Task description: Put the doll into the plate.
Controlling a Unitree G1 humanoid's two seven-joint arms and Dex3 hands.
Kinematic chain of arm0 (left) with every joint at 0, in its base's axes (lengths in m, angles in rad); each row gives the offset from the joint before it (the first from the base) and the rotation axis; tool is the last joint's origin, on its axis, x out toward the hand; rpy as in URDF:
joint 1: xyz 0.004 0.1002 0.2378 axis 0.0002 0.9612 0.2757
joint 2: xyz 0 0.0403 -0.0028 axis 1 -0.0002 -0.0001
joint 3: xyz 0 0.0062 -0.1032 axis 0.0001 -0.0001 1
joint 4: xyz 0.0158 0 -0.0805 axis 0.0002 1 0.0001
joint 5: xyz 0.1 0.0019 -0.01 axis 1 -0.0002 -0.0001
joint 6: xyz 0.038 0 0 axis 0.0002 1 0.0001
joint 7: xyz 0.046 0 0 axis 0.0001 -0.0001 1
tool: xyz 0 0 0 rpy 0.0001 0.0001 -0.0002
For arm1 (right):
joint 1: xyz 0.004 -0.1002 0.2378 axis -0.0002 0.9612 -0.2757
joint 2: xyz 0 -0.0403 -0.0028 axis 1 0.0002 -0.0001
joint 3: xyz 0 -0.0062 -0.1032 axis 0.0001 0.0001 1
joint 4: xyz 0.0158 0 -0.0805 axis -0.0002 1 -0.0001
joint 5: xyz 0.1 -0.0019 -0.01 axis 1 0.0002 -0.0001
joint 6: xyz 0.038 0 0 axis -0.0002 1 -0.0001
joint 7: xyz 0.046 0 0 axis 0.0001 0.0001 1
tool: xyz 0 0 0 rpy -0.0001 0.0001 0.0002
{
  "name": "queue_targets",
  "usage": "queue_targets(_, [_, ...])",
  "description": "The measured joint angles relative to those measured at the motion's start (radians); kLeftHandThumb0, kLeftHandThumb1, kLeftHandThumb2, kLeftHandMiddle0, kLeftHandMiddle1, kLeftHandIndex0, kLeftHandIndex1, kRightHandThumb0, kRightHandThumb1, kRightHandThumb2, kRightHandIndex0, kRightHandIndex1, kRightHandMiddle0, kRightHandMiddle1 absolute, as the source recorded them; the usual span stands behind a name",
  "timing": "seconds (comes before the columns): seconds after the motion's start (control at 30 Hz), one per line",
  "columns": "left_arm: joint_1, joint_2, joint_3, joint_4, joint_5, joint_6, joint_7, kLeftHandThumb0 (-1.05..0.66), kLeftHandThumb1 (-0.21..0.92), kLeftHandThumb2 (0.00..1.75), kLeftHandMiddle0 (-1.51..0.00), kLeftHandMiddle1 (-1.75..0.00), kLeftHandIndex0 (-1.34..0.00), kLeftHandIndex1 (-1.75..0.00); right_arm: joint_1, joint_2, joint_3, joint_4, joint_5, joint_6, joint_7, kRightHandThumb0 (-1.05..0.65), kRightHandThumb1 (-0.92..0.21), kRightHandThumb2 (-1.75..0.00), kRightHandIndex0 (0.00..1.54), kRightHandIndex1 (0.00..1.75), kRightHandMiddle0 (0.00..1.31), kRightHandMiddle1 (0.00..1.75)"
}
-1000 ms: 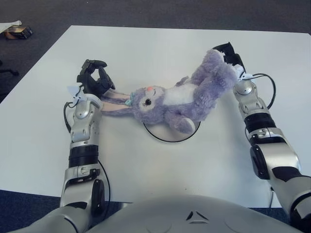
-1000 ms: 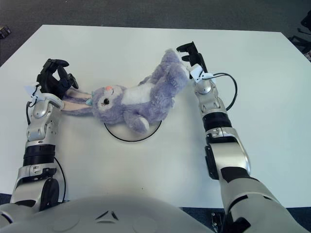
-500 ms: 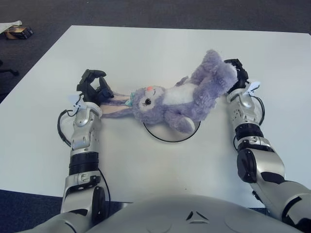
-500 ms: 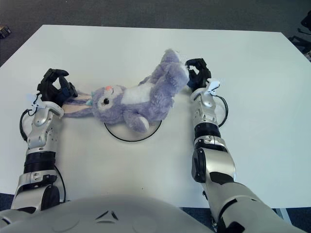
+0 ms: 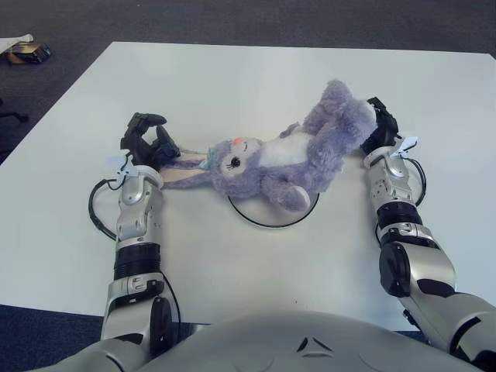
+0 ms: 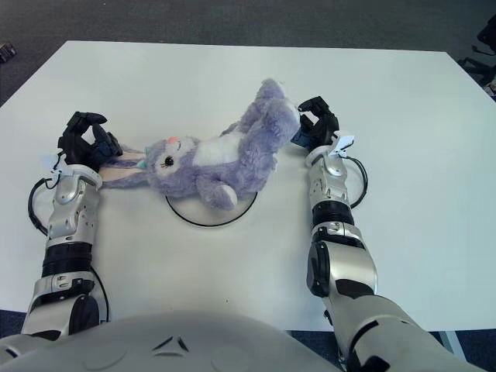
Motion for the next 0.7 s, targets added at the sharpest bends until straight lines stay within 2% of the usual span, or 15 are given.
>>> queue_targets(0.17, [0.0, -0.017, 0.012, 0.0, 0.007, -0.019, 0.041, -0.46, 0.38, 1.24, -1.28, -1.75, -0.56, -1.75, 0.034, -0.014, 0.019, -0.006, -0.036, -0.036, 0.005, -0.01, -0.03, -1.63, 0.8, 1.74, 0.66, 1.67])
queue_targets(0.33, [-0.002, -0.02, 0.024, 0.025, 0.013, -0.069, 0.052, -0.45, 0.41, 1.2, -1.28, -1.75, -0.54, -1.75, 0.049, -0.025, 0.031, -0.015, -0.062, -0.035, -0.004, -0.01, 0.01, -1.65, 0.82, 1.75, 0.72, 1.62])
queue_targets(0.7, [-0.031, -0.021, 0.037, 0.103, 0.045, -0.172, 0.074, -0.45, 0.41, 1.2, -1.28, -1.75, -0.54, -1.75, 0.05, -0.038, 0.064, -0.007, -0.119, -0.041, -0.061, -0.01, 0.07, -1.74, 0.87, 1.75, 0.72, 1.7])
